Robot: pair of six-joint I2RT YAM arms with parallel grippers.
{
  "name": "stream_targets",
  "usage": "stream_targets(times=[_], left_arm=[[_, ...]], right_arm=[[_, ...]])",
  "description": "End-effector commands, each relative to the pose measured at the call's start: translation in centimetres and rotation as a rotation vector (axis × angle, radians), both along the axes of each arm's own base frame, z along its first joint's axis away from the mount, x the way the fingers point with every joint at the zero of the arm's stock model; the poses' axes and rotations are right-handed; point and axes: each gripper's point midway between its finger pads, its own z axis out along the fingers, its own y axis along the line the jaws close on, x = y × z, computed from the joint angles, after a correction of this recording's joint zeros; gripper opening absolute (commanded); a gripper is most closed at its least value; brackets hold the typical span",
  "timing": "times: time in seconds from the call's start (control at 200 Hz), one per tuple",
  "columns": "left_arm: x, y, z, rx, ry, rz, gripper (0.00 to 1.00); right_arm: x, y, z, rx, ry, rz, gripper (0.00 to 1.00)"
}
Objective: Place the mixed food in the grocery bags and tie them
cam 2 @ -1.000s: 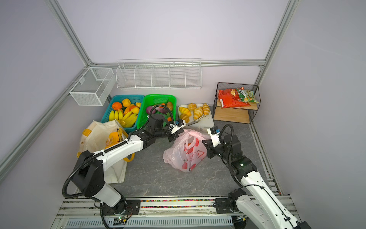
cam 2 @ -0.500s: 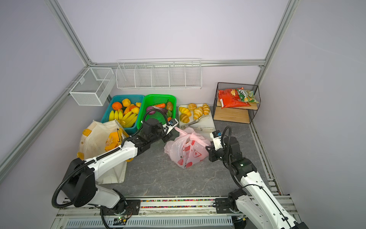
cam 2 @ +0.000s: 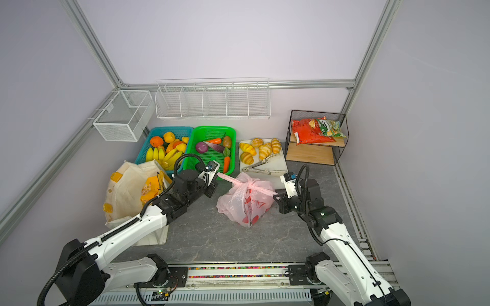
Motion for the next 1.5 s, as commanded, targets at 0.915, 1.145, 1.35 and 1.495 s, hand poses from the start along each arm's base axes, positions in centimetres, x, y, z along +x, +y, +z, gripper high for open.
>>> stream_targets(times=[0.915, 1.145, 1.35, 1.495], left_arm=[[0.7, 8.6, -4.7, -0.13, 0.109, 0.36, 0.0], [1.0, 8.6, -5.7, -0.143, 0.159, 0.33, 0.0], [1.0, 6.3, -4.4, -0.202, 0.166, 0.214, 0.0], [0.4, 6.3, -3.0, -0.256, 0.147, 0.21, 0.37]], right_arm=[[-0.5, -3.8, -6.9, 0.167, 0.292, -0.218, 0.06], [-0.3, -4.1, -9.7, 0.225, 0.344, -0.281, 0.06], [0.2, -3.4, -8.0, 0.139, 0.255, -0.24, 0.15], [0.8, -2.4, -5.4, 0.112, 0.178, -0.184, 0.44]])
